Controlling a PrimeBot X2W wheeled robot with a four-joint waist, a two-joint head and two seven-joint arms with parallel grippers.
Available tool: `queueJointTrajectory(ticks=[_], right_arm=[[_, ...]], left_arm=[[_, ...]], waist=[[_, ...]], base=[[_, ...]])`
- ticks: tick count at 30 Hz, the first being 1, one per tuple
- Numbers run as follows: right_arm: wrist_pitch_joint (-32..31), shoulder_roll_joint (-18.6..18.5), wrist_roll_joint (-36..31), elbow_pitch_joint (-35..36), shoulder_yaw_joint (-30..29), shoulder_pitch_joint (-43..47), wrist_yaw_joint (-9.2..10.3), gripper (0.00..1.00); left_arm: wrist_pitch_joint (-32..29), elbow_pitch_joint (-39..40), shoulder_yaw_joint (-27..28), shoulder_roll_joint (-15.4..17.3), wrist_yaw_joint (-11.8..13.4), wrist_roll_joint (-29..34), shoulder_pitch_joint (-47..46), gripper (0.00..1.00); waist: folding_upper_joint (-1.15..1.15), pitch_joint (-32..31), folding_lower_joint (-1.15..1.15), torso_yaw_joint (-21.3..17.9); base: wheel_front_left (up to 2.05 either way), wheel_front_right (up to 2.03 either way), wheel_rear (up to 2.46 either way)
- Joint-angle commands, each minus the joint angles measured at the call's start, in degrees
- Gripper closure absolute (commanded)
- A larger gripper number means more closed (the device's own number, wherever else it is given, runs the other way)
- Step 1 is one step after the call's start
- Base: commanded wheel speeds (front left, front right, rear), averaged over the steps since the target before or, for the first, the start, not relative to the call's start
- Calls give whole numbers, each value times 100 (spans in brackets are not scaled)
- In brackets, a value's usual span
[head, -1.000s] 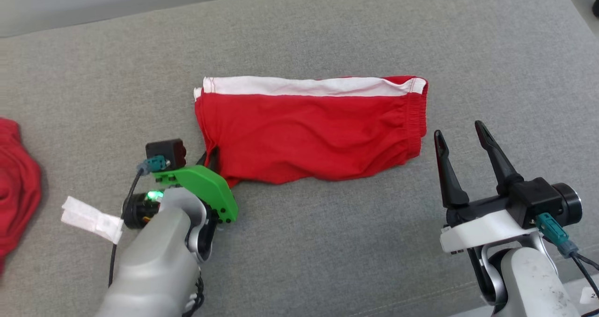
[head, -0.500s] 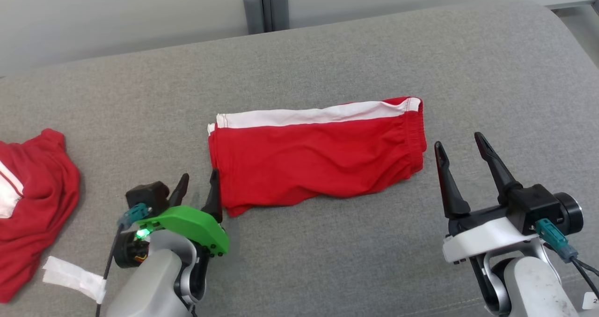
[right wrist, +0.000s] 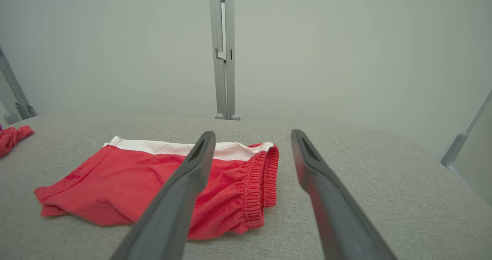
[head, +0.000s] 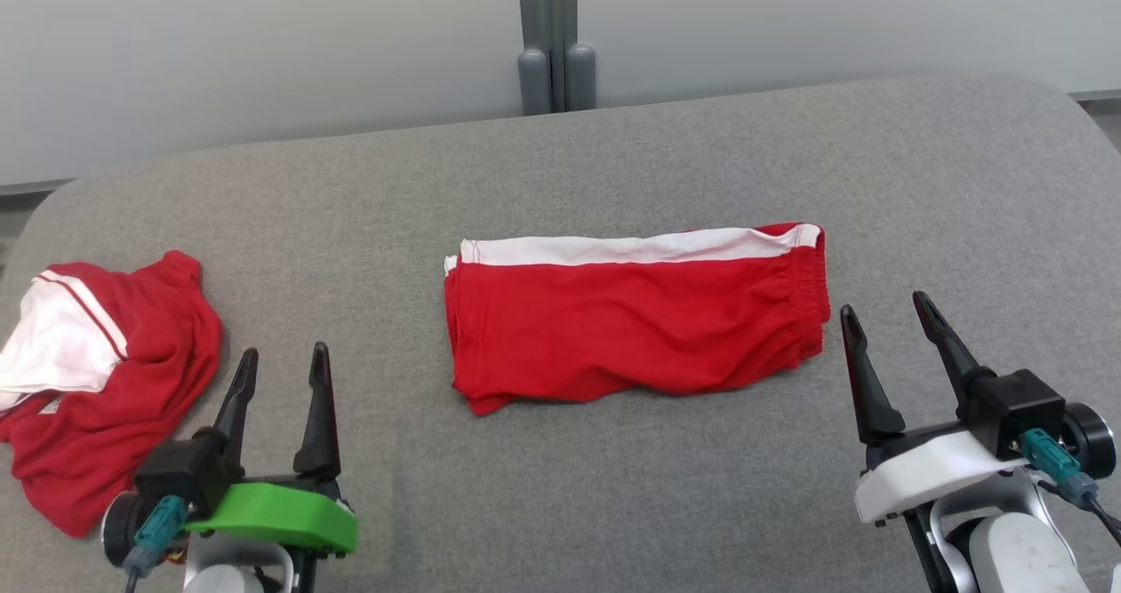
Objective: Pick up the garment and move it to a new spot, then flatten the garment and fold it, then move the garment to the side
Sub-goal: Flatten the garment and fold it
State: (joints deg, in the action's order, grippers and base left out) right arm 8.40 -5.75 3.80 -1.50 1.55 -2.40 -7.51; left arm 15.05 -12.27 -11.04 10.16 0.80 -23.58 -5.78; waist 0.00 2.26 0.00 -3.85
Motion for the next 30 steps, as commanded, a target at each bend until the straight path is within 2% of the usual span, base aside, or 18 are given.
queueJointTrajectory(ticks=[1, 10, 19, 25, 30], right_arm=[[-57, -9, 62, -70, -46, 124, 4, 0], [-338, -65, 329, -476, -210, 227, 4, 0], [-661, -45, 529, -605, -207, -35, 4, 0], [-1867, -35, 636, -959, -397, -916, 2, 0], [-2934, 48, 710, -1569, -637, -1737, 2, 0]], left_arm=[[16, 35, 144, -19, -71, 160, 165, 0], [16, 26, 785, -203, -374, 642, 672, 0], [17, -27, 960, -417, -565, 877, 583, 0], [17, 10, 1011, -503, -660, 1012, 377, 0], [17, 37, 993, -572, -728, 1088, 218, 0]], waist=[[0, -153, 0, 136], [0, -280, 0, 241], [0, -125, 0, 252], [0, 143, 0, 305], [0, 393, 0, 489]], base=[[0, 0, 0], [0, 0, 0], [0, 0, 0], [0, 0, 0], [0, 0, 0]])
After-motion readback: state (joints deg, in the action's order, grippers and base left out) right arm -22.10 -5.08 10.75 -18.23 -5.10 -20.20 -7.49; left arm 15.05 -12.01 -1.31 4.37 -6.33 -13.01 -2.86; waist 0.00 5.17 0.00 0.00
